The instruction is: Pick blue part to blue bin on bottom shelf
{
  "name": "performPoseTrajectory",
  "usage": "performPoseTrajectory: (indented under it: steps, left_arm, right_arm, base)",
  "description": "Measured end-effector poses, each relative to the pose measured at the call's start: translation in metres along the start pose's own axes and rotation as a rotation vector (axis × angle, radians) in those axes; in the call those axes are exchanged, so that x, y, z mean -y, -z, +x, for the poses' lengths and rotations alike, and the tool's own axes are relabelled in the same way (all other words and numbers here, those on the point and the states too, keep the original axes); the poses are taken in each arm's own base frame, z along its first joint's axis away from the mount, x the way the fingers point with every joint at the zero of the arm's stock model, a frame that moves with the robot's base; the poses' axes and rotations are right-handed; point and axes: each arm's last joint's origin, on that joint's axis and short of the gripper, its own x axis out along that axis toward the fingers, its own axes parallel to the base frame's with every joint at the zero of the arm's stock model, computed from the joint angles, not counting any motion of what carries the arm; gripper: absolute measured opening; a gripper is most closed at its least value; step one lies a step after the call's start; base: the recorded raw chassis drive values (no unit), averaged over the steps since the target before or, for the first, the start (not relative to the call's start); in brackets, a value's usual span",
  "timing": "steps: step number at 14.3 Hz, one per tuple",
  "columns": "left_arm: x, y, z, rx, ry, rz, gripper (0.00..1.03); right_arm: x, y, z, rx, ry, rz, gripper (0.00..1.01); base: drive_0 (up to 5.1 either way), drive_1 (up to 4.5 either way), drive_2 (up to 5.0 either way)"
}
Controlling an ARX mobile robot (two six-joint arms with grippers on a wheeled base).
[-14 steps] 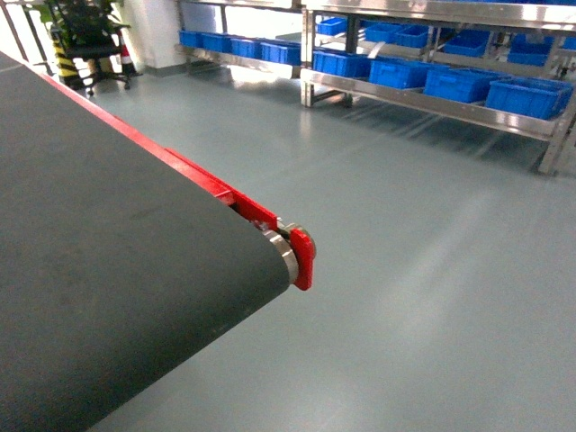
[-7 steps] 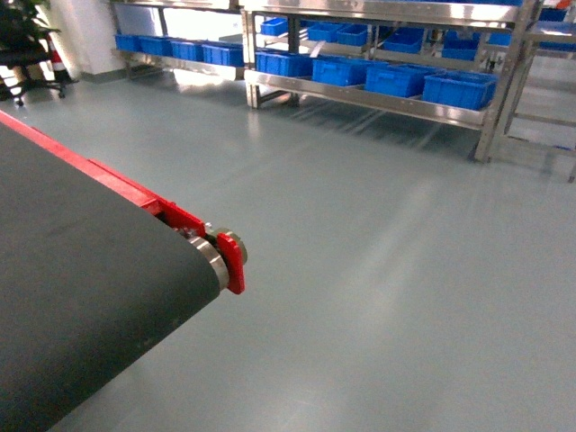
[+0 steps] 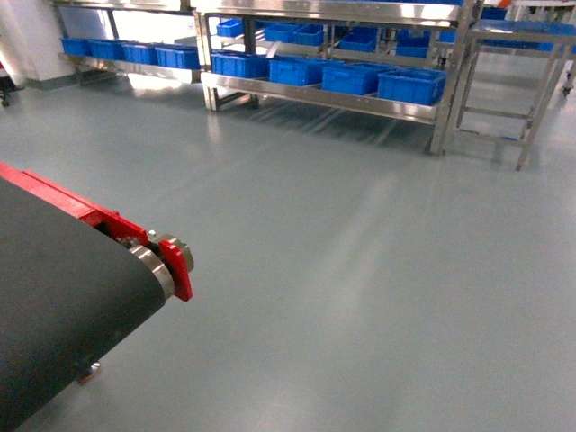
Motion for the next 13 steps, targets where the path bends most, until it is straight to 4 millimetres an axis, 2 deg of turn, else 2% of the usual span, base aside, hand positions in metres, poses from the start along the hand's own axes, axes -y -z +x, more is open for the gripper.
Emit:
performPoseTrajectory:
  steps: [13]
  left_arm:
    - [0.0000, 0.0000, 0.0000, 0.000, 0.000, 0.000, 0.44]
  right_arm:
    - [0.0000, 0.0000, 0.0000, 0.000, 0.000, 0.000, 0.98]
  base:
    - [-1.5, -1.50, -1.5]
